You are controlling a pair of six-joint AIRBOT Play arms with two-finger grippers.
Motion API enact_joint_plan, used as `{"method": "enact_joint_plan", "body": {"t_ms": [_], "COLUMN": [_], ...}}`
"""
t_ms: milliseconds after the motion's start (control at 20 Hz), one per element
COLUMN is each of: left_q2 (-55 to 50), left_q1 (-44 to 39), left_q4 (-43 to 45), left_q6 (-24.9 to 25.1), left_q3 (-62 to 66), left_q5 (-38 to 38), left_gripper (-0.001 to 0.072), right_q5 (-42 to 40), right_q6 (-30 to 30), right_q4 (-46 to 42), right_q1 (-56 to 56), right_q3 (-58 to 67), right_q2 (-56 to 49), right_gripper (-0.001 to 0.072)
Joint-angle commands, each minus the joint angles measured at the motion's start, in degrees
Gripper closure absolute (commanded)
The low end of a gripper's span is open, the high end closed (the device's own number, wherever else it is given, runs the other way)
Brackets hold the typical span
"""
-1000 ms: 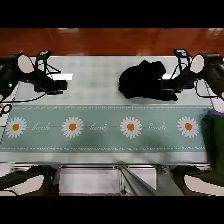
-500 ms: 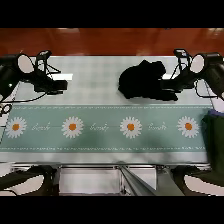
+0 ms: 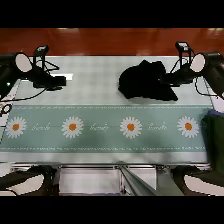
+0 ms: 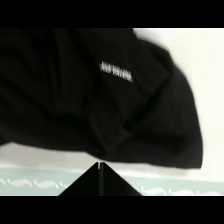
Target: Fold the shirts.
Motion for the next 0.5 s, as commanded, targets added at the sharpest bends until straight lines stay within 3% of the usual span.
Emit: {"method": "enact_joint_plan", "body": {"t_ms": [0, 50, 150, 200, 250, 450], "left_q2": [0.81, 2.10, 6.82, 9.73, 13.18, 25.86], "left_q1": [2.91, 4.07, 5.79, 6.10, 5.99, 3.37], "left_q4": [0.09, 0.07, -0.02, -0.04, -0.04, -7.30], "left_q6": [3.91, 5.05, 5.18, 5.16, 5.16, 2.54], "left_q3": [5.31, 7.02, 7.65, 6.91, 5.09, -10.49], "left_q5": [-6.60, -8.13, -8.46, -8.31, -7.56, -6.62], "left_gripper": [0.0516, 0.0444, 0.0348, 0.0300, 0.0281, 0.0281], "right_q5": [1.64, 1.29, 1.49, 1.03, -0.09, -13.31], "right_q6": [-3.58, -5.55, -6.10, -6.01, -5.77, -5.60], "right_q4": [-2.05, -2.73, -5.53, -6.47, -6.56, 0.02], "right_q1": [-0.02, -0.02, -0.02, -0.02, -0.02, 0.00], "right_q3": [3.15, 3.30, 2.93, 1.33, -1.18, -17.55], "right_q2": [2.62, 5.14, 11.23, 14.73, 17.88, 24.68], "right_gripper": [0.0496, 0.0446, 0.0446, 0.0389, 0.0317, 0.0302]}}
